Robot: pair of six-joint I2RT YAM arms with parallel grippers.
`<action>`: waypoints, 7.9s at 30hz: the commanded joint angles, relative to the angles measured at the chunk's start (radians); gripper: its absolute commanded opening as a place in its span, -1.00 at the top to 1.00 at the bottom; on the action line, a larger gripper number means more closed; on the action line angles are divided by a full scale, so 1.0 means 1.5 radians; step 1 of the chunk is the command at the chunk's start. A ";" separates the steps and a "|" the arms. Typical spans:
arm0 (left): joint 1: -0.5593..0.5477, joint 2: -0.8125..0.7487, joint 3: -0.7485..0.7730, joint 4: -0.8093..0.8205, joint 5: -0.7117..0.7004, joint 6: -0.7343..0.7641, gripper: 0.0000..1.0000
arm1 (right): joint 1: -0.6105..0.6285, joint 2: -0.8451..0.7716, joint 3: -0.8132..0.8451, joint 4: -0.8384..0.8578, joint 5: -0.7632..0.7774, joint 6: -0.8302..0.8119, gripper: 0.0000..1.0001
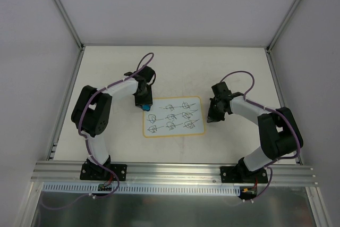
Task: Erase the whiteboard
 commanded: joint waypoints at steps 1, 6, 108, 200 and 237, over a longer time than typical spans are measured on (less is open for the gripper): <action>-0.003 0.020 -0.010 -0.061 -0.023 0.022 1.00 | 0.001 0.001 -0.009 -0.025 0.028 -0.002 0.99; -0.069 0.045 0.040 -0.060 -0.002 0.027 1.00 | 0.002 -0.001 -0.008 -0.023 0.024 -0.001 0.99; -0.243 0.103 0.059 -0.056 0.069 0.005 1.00 | 0.005 0.071 0.075 -0.021 0.090 0.016 1.00; -0.155 -0.051 0.021 -0.055 0.010 -0.022 1.00 | 0.001 0.063 0.053 0.001 0.066 0.066 0.99; 0.029 -0.091 -0.112 -0.062 -0.053 0.011 1.00 | 0.001 0.039 0.023 0.007 0.077 0.046 0.99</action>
